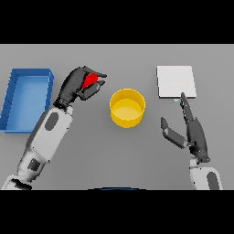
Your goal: Pick up the red beaker and tilt it to pour out 1 green nut into yellow bowl. Pick up the yellow bowl and place it on the metallic measuring scale.
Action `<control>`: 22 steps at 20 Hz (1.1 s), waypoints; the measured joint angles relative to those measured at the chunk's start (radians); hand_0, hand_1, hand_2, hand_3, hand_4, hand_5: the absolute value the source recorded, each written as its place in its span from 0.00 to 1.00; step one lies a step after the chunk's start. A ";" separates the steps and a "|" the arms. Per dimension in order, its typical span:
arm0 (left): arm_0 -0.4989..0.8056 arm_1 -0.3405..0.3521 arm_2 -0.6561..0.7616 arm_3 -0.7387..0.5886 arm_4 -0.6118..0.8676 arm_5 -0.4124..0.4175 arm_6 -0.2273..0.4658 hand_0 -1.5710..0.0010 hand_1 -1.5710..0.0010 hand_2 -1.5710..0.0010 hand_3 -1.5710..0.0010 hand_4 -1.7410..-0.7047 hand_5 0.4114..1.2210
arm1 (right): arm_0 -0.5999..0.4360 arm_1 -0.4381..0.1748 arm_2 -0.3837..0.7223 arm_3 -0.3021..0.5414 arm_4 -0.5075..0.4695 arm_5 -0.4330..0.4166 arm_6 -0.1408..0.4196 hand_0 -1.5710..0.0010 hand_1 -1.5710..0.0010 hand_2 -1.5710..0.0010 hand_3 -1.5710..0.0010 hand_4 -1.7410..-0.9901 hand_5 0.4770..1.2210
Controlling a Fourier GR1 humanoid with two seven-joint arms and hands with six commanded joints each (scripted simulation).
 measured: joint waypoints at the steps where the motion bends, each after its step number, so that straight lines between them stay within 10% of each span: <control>1: 0.001 0.003 -0.006 0.012 -0.002 0.001 -0.002 0.00 0.00 0.00 0.00 0.01 0.87 | 0.003 0.000 -0.002 0.002 -0.005 0.003 0.005 1.00 1.00 1.00 1.00 0.66 0.31; 14: -0.348 0.123 -0.427 0.233 -0.448 -0.159 -0.014 0.00 0.00 0.00 0.00 0.12 0.98 | -0.004 0.016 0.006 0.008 -0.004 0.002 -0.005 1.00 1.00 1.00 1.00 0.64 0.30; 22: -0.522 0.096 -0.636 0.341 -0.563 -0.326 -0.076 0.00 0.00 0.00 0.00 0.02 1.00 | -0.008 0.029 -0.005 0.016 -0.005 -0.022 -0.004 1.00 1.00 1.00 1.00 0.73 0.23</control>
